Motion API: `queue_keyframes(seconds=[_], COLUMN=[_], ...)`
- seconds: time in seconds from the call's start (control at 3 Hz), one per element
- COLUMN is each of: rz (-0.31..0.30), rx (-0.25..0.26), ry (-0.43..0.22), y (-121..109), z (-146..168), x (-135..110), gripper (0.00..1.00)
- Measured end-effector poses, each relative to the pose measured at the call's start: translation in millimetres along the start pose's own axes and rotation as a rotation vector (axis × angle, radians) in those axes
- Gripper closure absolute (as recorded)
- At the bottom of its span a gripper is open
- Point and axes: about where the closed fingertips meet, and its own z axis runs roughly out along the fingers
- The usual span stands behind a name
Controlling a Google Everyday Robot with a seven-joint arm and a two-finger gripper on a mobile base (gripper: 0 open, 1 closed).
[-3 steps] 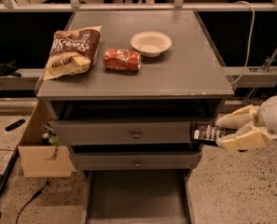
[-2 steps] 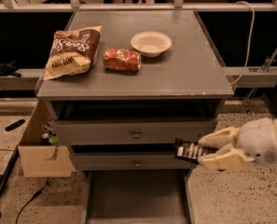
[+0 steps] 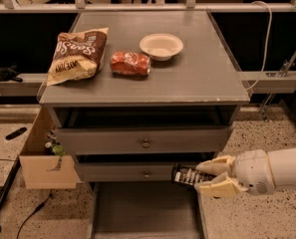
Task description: Place rxbar chocolate into bottom drawer
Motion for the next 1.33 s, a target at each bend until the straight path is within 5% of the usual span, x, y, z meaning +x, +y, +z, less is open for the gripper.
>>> queue_keyframes(seconds=[1.0, 1.33], rz=[0.044, 0.044], rx=[-0.046, -0.046], ry=[-0.101, -0.101], y=[-55.9, -55.8], z=[107.3, 107.4], x=[92.6, 92.6], gripper=[1.00, 1.00])
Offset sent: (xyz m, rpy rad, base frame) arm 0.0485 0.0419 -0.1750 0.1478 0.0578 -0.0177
